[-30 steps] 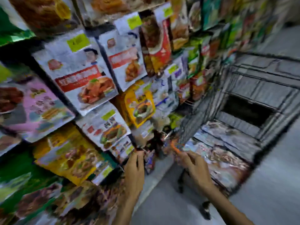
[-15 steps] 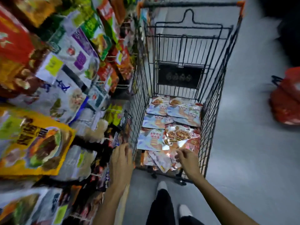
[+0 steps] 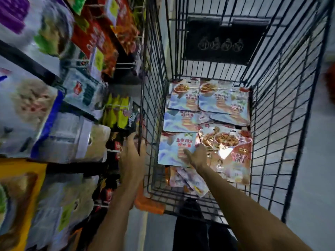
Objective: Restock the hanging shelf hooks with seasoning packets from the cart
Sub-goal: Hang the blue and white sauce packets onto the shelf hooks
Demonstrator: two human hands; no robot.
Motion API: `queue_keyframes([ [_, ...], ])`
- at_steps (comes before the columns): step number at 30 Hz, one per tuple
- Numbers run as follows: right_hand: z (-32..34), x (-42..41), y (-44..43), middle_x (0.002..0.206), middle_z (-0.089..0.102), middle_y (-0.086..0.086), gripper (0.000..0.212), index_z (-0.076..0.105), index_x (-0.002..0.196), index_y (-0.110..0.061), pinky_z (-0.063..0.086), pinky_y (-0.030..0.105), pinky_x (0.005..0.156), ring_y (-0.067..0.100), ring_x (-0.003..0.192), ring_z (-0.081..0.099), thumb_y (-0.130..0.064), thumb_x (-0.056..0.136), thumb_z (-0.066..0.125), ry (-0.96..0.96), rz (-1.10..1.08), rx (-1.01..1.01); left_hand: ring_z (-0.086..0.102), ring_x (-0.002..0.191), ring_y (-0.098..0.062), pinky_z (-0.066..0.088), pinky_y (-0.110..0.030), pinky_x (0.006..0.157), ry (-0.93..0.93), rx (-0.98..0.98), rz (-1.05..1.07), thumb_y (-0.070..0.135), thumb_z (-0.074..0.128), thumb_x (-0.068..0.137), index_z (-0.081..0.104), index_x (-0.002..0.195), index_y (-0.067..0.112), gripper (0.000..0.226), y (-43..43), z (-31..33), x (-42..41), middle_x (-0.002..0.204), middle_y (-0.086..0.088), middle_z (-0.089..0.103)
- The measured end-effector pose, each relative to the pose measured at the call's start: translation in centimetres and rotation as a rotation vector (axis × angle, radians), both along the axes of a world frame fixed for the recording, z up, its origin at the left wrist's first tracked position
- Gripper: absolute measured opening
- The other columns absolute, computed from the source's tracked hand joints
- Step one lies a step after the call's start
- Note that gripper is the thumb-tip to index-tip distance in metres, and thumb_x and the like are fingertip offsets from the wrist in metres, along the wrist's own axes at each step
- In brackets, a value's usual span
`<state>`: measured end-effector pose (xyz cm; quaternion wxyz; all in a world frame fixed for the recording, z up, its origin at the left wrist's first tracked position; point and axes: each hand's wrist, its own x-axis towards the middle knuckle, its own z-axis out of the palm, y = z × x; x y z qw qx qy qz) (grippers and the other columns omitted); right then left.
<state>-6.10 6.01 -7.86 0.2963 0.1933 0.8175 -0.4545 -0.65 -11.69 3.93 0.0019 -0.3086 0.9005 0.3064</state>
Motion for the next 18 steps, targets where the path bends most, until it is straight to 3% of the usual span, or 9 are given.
queue_keyframes([
  [2,-0.7,-0.5,-1.0,0.109,0.064,0.021,0.046,0.054,0.119,0.009,0.058,0.033,0.068,0.029,0.083,0.066,-0.015,0.084,0.072,-0.107,-0.128,-0.077,0.061,0.097,-0.035,0.048,-0.041,0.082,0.009,-0.008,-0.059,0.024,0.043,0.101,0.053,0.127,0.005,0.033,0.0,-0.1,0.0,0.106,-0.017,0.064],
  [3,-1.0,-0.6,-1.5,0.107,0.064,0.019,0.047,0.053,0.119,0.008,0.059,0.033,0.067,0.029,0.082,0.066,-0.013,0.082,0.073,-0.163,-0.194,-0.108,0.062,0.087,-0.034,0.049,-0.043,0.078,0.028,-0.007,-0.085,0.023,0.042,0.101,0.057,0.120,0.005,0.029,0.1,0.0,0.2,0.094,-0.015,0.066],
  [6,-1.9,-0.8,-2.1,0.112,0.065,0.023,0.045,0.055,0.115,0.007,0.054,0.052,0.087,0.039,0.101,0.065,-0.013,0.081,0.076,-0.213,-0.289,-0.089,0.060,0.072,-0.027,0.048,-0.039,0.066,0.055,0.035,-0.102,0.024,0.040,0.102,0.059,0.110,0.008,0.026,0.3,0.3,0.5,0.079,-0.008,0.064],
  [11,-1.9,-1.4,-2.2,0.116,0.066,0.020,0.029,0.060,0.114,0.002,0.054,0.048,0.090,0.034,0.103,0.065,-0.010,0.089,0.065,-0.247,-0.287,-0.119,0.060,0.075,-0.031,0.049,-0.042,0.064,0.049,0.032,-0.118,0.028,0.039,0.101,0.054,0.125,0.007,0.036,0.1,0.2,0.4,0.084,-0.013,0.064],
  [14,-1.2,-1.2,-1.2,0.112,0.066,0.017,0.009,0.057,0.099,-0.007,0.059,0.043,0.077,0.029,0.094,0.067,-0.008,0.092,0.060,-0.248,-0.269,-0.127,0.059,0.075,-0.030,0.048,-0.042,0.065,0.044,0.048,-0.143,0.027,0.039,0.101,0.054,0.127,0.004,0.037,-0.1,0.3,0.6,0.084,-0.012,0.063],
  [18,1.6,0.4,2.2,0.105,0.068,0.019,0.012,0.057,0.101,-0.003,0.057,0.046,0.078,0.030,0.090,0.067,-0.010,0.092,0.060,-0.136,-0.250,-0.043,0.061,0.093,-0.033,0.044,-0.034,0.074,0.012,0.050,-0.129,0.020,0.042,0.101,0.054,0.128,0.002,0.035,-0.2,1.2,0.6,0.103,-0.018,0.065],
])
